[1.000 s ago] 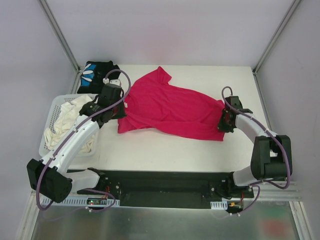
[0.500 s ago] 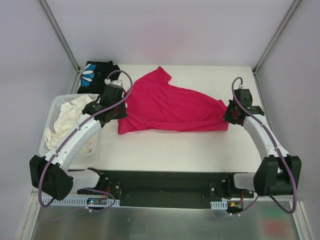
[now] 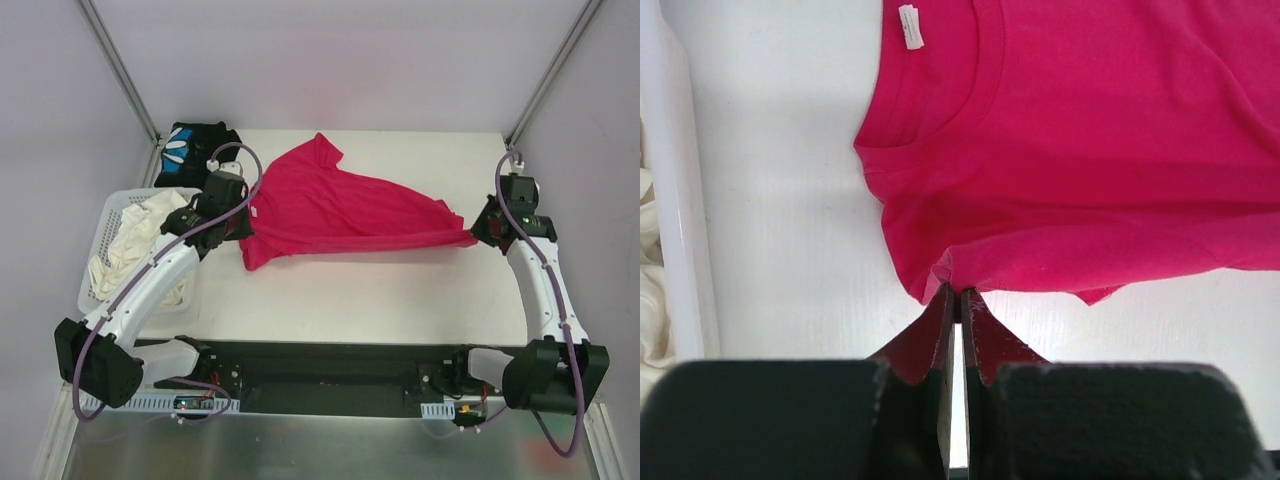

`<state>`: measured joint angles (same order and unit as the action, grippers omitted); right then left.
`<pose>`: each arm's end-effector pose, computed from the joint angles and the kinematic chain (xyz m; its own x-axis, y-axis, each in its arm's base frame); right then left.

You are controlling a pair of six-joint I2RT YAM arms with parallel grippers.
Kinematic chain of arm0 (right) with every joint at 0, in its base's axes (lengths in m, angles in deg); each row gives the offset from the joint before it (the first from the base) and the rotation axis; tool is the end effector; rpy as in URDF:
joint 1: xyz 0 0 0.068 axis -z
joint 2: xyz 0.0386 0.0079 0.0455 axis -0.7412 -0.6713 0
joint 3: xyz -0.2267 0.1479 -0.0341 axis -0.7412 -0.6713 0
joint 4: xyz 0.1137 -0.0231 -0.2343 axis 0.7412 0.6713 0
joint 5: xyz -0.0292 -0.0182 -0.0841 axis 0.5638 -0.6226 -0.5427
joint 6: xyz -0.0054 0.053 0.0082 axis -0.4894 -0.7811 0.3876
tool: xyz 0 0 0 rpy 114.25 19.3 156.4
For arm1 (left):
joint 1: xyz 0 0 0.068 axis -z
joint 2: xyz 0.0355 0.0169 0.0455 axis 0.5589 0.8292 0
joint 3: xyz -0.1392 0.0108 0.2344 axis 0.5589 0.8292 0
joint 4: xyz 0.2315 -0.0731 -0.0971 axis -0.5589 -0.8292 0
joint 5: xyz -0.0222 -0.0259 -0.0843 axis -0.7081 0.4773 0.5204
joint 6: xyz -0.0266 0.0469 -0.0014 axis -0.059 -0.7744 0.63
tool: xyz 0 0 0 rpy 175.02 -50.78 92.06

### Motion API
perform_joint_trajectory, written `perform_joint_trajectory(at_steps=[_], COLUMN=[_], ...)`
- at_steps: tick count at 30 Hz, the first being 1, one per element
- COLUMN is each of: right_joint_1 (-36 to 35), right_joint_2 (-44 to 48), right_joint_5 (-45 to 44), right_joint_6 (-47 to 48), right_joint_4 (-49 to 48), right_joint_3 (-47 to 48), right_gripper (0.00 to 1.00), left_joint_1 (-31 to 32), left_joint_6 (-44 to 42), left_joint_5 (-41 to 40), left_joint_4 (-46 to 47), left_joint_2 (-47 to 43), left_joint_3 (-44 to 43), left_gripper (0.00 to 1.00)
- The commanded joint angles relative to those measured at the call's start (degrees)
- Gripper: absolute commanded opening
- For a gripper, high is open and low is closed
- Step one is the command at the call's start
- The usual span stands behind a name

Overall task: Fold and stack the t-shirts
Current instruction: Grap the side of the flattened tshirt closest away from the robot with both arms

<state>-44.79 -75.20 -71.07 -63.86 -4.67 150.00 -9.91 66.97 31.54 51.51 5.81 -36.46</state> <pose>0.2495 -0.0185 0.3117 -0.6624 0.1522 -0.7335 0.2403 0.9706 -0.0156 0.2375 -0.0989 0.3253 -0.6354 -0.1380 -0.7598 0.0187 0.9809 -0.1938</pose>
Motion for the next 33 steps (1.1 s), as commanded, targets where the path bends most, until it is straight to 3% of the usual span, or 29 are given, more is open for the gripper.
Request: perform_joint_trajectory(at_steps=[1,18,33], right_joint_1=[2.0,2.0,2.0], right_joint_2=[1.7,13.1,19.8], right_joint_5=[-0.3,4.2,6.8], right_joint_6=[0.7,0.8,1.0], right_joint_4=[1.3,5.7,10.0], right_joint_3=[1.7,-6.4,-7.3], right_gripper=[0.01,0.01,0.01], left_joint_1=[0.5,0.5,0.5], left_joint_6=[-0.1,-2.6,-3.1], left_joint_5=[-0.2,-4.5,-5.3], left_joint_4=[0.6,-3.2,-6.9], left_joint_2=[-2.9,-7.2,-11.3], left_joint_3=[1.0,-5.3,-8.3], left_gripper=[0.00,0.00,0.00])
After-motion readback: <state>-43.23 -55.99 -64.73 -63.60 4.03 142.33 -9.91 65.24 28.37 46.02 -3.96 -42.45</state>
